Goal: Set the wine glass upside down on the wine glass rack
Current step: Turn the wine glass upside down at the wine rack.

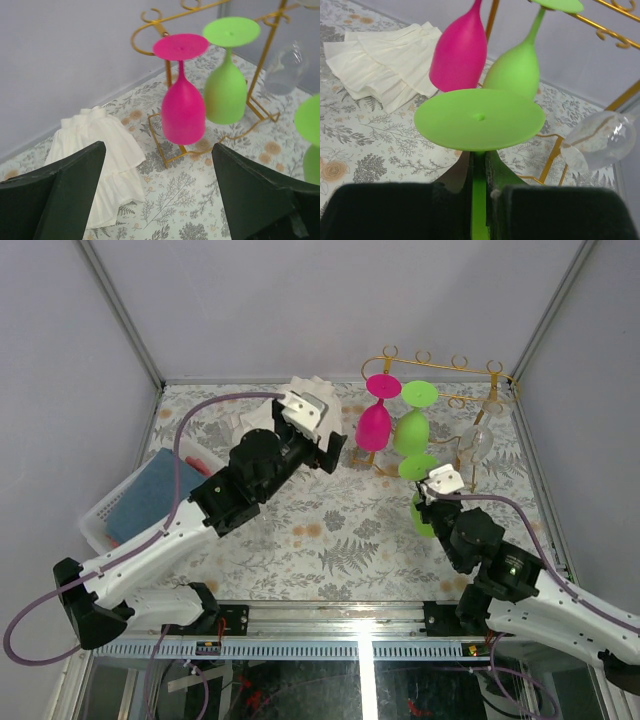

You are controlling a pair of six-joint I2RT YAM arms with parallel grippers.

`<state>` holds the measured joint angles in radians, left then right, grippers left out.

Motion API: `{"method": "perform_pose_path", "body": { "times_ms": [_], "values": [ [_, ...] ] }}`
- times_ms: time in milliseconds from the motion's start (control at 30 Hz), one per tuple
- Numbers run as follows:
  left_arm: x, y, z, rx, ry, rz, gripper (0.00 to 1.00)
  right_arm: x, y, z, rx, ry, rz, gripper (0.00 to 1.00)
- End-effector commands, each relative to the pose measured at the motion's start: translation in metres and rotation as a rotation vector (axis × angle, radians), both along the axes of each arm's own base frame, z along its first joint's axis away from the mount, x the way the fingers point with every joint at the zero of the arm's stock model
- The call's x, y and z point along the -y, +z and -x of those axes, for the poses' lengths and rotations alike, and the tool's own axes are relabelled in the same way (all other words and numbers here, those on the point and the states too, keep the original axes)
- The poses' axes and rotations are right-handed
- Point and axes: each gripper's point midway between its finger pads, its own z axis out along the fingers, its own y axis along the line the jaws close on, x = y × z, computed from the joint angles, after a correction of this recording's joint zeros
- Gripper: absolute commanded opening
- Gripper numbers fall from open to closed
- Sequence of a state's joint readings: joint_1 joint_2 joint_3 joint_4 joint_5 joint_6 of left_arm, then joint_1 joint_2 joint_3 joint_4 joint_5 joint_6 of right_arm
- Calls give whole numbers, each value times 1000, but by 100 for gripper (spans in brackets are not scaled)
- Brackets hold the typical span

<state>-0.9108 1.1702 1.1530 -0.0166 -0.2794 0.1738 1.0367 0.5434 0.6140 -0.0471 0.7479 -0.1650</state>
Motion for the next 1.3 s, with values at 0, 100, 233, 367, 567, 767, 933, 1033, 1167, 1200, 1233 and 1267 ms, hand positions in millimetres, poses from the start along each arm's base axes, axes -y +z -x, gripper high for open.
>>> {"method": "perform_pose_path", "body": {
  "times_ms": [0,100,233,367,567,767,933,1033,1167,1200,1233,1267],
  "values": [
    [-15,19,-14,-106,77,183,88,-26,37,-8,42,110,-8,0],
    [-18,18,-18,-122,78,198,88,-39,32,-26,-52,248,-74,0],
    [-21,19,-19,-117,90,194,88,-30,35,-44,-95,400,-263,0],
    [-28,21,-21,-102,111,194,88,-11,48,-47,-12,430,-383,0],
    [-31,21,-20,-98,113,193,88,30,70,-52,225,265,-498,0],
    [-31,19,-20,-97,113,193,88,61,82,-59,363,106,-521,0],
    [-30,18,-20,-97,110,190,88,66,87,-66,371,75,-497,0],
    [-31,18,-19,-95,107,189,88,66,93,-69,380,73,-469,0],
    [-31,18,-19,-93,105,187,88,63,96,-77,358,81,-415,0],
    [-30,18,-19,-94,103,187,88,64,96,-79,354,75,-407,0],
    [-30,17,-18,-94,103,186,88,65,95,-82,349,67,-404,0],
    [-30,17,-18,-94,101,186,88,66,96,-85,344,58,-404,0]
  ]
}}
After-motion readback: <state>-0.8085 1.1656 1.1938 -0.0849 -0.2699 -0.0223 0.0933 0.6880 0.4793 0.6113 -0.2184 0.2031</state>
